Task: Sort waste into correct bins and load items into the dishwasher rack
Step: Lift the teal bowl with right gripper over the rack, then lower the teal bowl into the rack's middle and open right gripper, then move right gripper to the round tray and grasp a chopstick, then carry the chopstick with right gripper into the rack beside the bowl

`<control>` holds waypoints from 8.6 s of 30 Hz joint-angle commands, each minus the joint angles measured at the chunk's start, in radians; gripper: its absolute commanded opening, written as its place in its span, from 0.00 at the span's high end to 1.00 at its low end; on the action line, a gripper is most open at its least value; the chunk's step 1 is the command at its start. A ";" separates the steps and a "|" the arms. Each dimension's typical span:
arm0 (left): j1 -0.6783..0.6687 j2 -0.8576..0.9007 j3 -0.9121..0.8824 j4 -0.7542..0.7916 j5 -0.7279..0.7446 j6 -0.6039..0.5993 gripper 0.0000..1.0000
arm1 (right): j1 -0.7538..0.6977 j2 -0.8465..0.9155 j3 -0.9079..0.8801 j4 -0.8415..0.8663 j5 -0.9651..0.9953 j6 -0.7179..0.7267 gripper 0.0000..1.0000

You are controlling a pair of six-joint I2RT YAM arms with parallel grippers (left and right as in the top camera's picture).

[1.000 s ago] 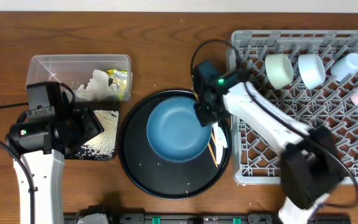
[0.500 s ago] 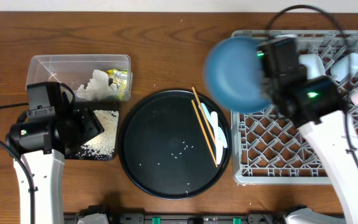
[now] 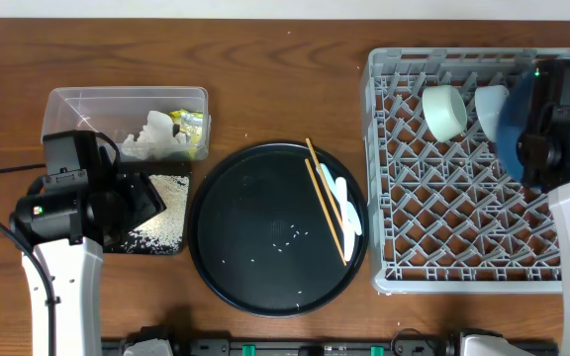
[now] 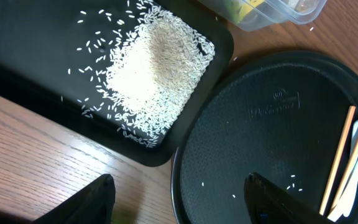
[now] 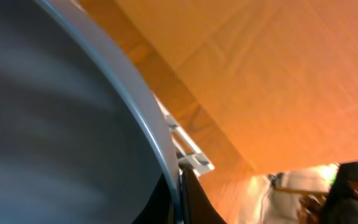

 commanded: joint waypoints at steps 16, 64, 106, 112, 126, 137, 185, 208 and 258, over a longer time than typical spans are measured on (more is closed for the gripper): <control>0.005 0.000 -0.011 -0.013 0.003 0.013 0.32 | -0.021 -0.015 -0.280 0.179 0.201 0.087 0.99; 0.005 0.000 -0.011 -0.028 0.006 -0.003 0.32 | 0.094 -0.015 -0.341 0.443 0.239 -0.552 0.99; 0.005 0.001 -0.011 -0.037 0.006 -0.006 0.32 | 0.261 -0.029 -0.341 0.090 -0.648 -0.024 0.01; 0.005 0.001 -0.011 -0.043 0.006 -0.006 0.32 | 0.232 -0.051 -0.341 0.102 -0.587 -0.023 0.01; 0.005 0.001 -0.011 -0.043 0.006 -0.006 0.32 | 0.030 -0.055 -0.341 0.149 -0.586 -0.026 0.01; 0.005 0.001 -0.011 -0.046 0.006 -0.006 0.32 | 0.077 -0.095 -0.322 0.146 -0.737 -0.082 0.01; 0.005 0.019 -0.011 -0.048 0.002 -0.006 0.31 | 0.623 0.181 -0.243 0.237 -1.030 -0.121 0.24; 0.005 0.019 -0.011 -0.054 0.002 -0.006 0.32 | 0.712 0.542 -0.243 0.463 -0.930 0.023 0.46; 0.005 0.019 -0.011 -0.053 0.002 -0.006 0.31 | 0.065 0.038 -0.138 0.122 -0.745 -0.460 0.99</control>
